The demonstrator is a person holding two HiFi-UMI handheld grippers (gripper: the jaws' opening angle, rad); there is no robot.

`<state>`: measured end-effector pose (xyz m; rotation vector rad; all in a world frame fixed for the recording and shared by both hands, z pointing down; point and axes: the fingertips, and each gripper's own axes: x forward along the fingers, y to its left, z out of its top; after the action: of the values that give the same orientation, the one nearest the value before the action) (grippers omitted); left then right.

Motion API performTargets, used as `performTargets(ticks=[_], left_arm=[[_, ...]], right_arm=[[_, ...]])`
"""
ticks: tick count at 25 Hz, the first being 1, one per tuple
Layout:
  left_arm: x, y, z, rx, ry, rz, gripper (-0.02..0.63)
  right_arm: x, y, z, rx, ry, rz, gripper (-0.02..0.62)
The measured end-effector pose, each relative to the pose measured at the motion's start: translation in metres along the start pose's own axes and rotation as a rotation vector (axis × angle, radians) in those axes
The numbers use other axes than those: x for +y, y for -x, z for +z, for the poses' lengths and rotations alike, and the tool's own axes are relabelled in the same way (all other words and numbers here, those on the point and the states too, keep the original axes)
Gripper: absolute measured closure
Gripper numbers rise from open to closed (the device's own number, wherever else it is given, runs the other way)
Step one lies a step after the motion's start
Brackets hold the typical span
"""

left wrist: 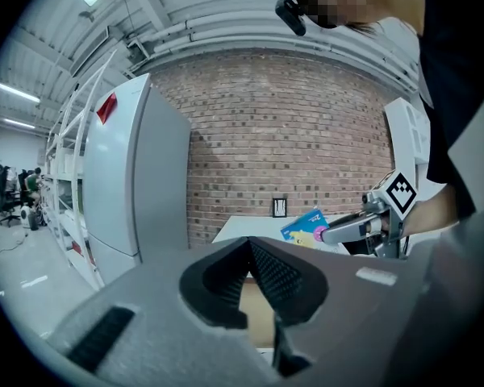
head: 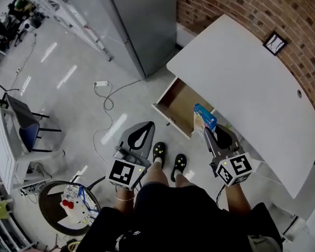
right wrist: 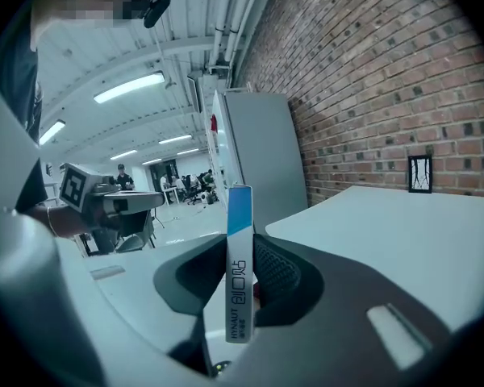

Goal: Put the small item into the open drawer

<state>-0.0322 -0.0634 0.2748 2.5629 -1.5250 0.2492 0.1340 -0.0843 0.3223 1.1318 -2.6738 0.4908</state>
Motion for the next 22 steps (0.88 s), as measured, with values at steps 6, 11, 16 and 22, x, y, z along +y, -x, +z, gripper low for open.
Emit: performTargets(ticks=[6,11,16,22], left_arm=[[0.019,-0.019,-0.023,0.030,0.019,-0.022,0.609],[0.032,-0.032,-0.035,0.021,0.033,-0.027,0.609],[0.044,-0.041,-0.053,0.027,0.058,-0.030,0.609],[0.056,-0.048,-0.078,0.036,0.093,-0.025,0.609]], right_arm=[[-0.009,-0.025,-0.015,0.033,0.012,-0.024,0.489],[-0.014,-0.041,-0.034,0.077,0.009,-0.036,0.489],[-0.019,-0.058,-0.052,0.118,0.025,-0.045,0.489],[-0.023,-0.074,-0.072,0.156,0.035,-0.052,0.489]])
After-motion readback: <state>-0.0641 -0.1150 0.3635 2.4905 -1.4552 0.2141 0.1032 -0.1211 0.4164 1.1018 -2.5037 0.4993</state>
